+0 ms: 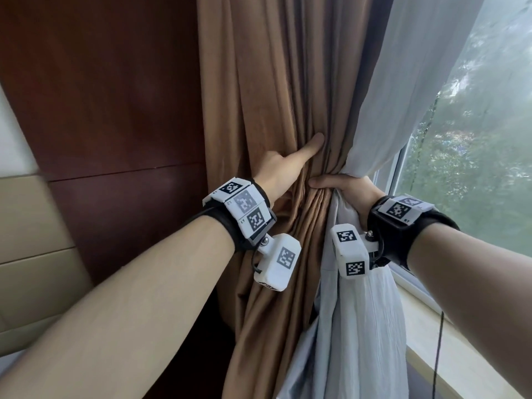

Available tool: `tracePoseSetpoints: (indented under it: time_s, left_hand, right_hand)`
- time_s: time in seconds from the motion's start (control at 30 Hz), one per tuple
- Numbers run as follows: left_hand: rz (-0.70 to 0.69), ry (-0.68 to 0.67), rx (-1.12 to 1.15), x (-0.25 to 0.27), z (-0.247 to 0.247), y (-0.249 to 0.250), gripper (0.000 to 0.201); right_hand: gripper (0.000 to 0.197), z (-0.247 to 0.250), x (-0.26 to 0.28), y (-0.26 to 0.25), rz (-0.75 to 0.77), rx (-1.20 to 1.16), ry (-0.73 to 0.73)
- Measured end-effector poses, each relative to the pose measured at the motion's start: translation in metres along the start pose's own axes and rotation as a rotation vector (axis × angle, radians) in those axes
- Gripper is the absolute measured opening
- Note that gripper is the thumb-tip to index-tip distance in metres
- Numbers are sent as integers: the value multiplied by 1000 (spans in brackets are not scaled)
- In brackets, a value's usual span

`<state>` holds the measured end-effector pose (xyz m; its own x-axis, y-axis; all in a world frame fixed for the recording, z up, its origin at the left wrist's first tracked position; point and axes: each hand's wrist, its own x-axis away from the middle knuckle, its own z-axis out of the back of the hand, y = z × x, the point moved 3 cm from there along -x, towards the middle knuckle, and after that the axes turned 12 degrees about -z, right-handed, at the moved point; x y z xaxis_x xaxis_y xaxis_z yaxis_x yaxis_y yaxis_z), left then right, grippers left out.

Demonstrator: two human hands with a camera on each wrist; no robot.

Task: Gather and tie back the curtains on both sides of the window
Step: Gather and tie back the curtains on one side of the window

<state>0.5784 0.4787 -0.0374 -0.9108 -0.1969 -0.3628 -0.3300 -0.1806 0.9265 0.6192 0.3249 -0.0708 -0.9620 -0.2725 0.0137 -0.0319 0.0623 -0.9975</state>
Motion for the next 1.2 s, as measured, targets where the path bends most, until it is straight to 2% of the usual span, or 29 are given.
tracePoseSetpoints:
  time_s: [0.07,0.2,0.23,0.27,0.33,0.43,0.5,0.6,0.67,0.77,0.83,0.9,0.97,1.1,1.2]
  left_hand:
    - [17,-13,94,-1,2,-5,112]
    - [62,-220,284,0,-1,-12,65]
    - [85,-266,315,1,-3,-13,62]
    - [99,-282,330,1,-4,-14,66]
    - [93,-265,315,-2,-5,-18,87]
    - [72,-109,184,-13,-1,-29,129]
    - [63,-57,81,-9,5,-23,135]
    - [52,-65,24,-6,11,-21,94]
    - [41,-120,16,-5,16,-22,68]
    - [17,-199,-41,-5,24,-30,52]
    - [-7,-244,-61,-5,25,-38,44]
    - [-16,-264,-81,-8,24,-44,62]
    - [-13,-243,-102,-13,22,-50,87]
    - [-38,-273,-112,-20,17,-52,95]
    - [-92,-314,-128,-23,15,-49,102]
  right_hand:
    - [46,-1,2,-1,2,-10,-11]
    - [58,-6,5,0,-35,-4,-116]
    - [61,-7,4,1,-49,-5,-143]
    - [62,-8,4,2,-55,-6,-157]
    - [60,-9,4,3,-36,-18,-138]
    - [49,-8,0,4,7,-45,-23]
    - [50,-7,-6,5,27,-26,49]
    - [70,-8,-11,7,32,14,121]
    - [73,-9,-14,8,40,5,155]
    - [75,-12,-15,7,34,4,166]
    - [63,-18,-12,5,41,20,104]
    - [46,-25,-6,1,43,20,13]
    - [41,-30,-1,-2,46,29,-75]
    - [48,-29,1,-4,9,46,-204]
    - [40,-26,1,-2,55,30,-185]
